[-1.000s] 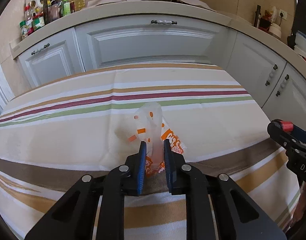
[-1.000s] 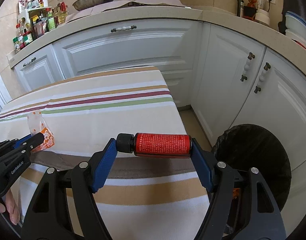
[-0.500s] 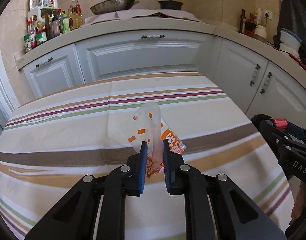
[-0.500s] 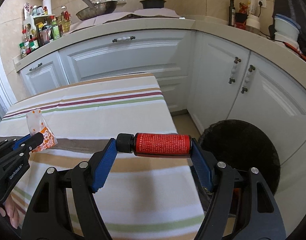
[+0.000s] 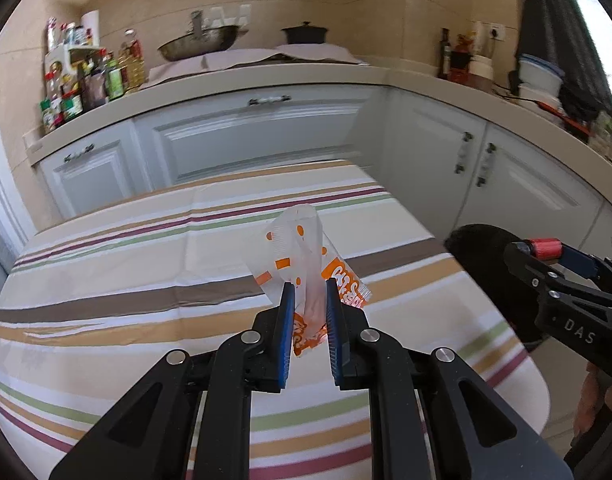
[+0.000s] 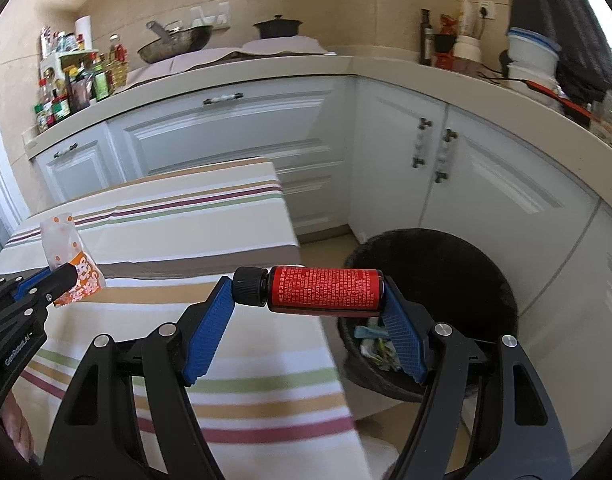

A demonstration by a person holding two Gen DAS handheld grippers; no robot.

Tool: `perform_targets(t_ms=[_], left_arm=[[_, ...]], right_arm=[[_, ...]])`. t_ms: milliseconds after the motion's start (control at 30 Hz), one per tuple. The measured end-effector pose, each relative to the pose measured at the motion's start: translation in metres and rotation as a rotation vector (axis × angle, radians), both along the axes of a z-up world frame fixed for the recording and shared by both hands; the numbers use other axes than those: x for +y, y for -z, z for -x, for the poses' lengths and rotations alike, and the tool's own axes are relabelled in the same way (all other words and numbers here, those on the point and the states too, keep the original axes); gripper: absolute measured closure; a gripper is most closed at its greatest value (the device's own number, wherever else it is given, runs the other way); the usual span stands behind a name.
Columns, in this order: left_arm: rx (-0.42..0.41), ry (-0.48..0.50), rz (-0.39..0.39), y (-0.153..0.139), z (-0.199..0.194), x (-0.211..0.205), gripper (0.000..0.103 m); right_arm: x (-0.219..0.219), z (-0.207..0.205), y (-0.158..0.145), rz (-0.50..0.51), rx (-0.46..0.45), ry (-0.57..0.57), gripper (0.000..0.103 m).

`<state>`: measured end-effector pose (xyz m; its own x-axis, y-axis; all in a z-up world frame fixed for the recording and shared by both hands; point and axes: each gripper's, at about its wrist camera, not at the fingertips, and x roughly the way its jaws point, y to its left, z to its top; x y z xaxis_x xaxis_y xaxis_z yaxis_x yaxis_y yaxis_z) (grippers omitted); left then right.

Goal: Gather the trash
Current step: 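Carry the red bottle and clear bag over the black bin and open both grippers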

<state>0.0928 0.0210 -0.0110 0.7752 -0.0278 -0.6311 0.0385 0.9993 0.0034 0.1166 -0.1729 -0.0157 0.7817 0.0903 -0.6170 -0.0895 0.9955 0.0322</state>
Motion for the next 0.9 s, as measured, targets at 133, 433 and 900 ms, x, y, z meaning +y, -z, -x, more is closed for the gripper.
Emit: perform_targets(t_ms=[133, 433, 900], left_arm=[[-0.009, 0.048, -0.003, -0.001, 0.002, -0.019, 0.087], [-0.034, 0.176, 0.001, -0.004, -0.002, -0.074, 0.087], [-0.065, 0.305, 0.002, -0.004, -0.029, -0.14, 0.087]], right_arm=[[-0.02, 0.006, -0.001, -0.004, -0.004, 0.042, 0.032], [-0.073, 0.016, -0.002, -0.002, -0.016, 0.165, 0.032], [-0.136, 0.008, 0.002, 0.026, -0.046, 0.307, 0.032]])
